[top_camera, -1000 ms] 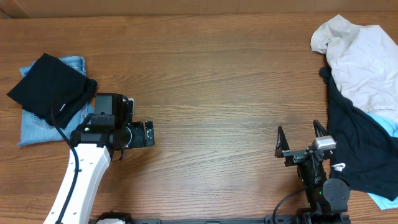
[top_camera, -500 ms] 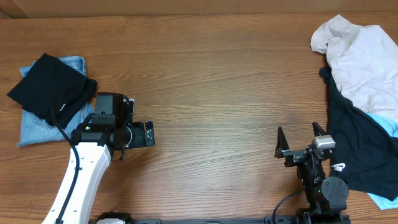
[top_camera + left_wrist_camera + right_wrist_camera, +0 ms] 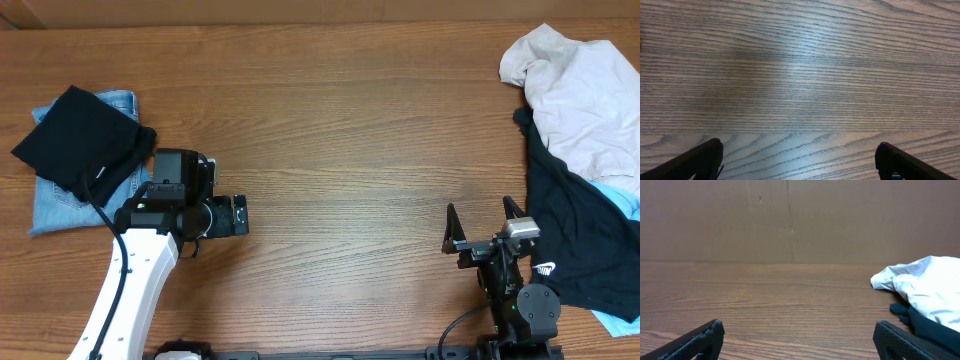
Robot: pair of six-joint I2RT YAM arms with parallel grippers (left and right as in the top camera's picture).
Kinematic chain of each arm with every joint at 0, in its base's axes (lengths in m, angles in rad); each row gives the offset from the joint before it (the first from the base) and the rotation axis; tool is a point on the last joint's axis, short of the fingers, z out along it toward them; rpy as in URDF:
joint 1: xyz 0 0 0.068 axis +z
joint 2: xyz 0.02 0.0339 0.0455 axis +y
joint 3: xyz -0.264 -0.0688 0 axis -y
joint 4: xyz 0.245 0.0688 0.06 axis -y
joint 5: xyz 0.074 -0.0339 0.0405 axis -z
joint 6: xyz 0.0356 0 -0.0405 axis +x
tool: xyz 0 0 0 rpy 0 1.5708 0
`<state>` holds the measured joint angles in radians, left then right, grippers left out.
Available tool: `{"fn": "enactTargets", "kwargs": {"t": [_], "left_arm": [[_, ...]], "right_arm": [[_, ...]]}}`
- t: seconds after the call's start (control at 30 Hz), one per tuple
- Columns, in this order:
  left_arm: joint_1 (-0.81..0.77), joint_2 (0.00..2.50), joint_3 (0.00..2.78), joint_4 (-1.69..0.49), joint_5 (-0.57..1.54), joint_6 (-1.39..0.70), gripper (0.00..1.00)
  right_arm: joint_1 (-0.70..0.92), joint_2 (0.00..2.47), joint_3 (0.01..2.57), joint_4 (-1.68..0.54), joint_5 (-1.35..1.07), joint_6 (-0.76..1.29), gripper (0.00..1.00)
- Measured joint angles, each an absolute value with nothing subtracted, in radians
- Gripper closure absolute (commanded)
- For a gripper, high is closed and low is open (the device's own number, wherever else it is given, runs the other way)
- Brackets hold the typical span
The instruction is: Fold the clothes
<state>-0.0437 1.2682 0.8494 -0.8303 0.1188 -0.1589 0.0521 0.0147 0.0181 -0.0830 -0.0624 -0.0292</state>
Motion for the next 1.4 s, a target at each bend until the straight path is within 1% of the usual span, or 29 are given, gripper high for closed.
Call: {"fn": "enactTargets", "kwargs": {"t": [0.27,0.43,0.6,0.97,1.4], "left_arm": [[-0.044,1.264,0.849,-0.841,0.107,-0.158,0.0],[-0.044,1.143,0.824,-0.829,0.079,-0.158,0.0],[-0.044,0.922,0.72,-0.701,0.069,-0.158,0.0],[-0.044,0.441,0.335,-0.444,0.07,-0.157,0.0],[-0.044,0.078,0.041,0.045,0.058,-0.076,0.0]], "right_arm": [[0.052,0.015,0.018,-0.083,-0.063,-0.028,0.0],[0.052,0.015,0.018,-0.083,-0.063,-0.029,0.0],[0.052,0.015,0.018,-0.083,-0.063,-0.028,0.0],[0.052,0.015,0.018,-0.083,-0.063,-0.028,0.0],[0.052,0.015,0.018,-0.083,-0.062,-0.027,0.0]]}}
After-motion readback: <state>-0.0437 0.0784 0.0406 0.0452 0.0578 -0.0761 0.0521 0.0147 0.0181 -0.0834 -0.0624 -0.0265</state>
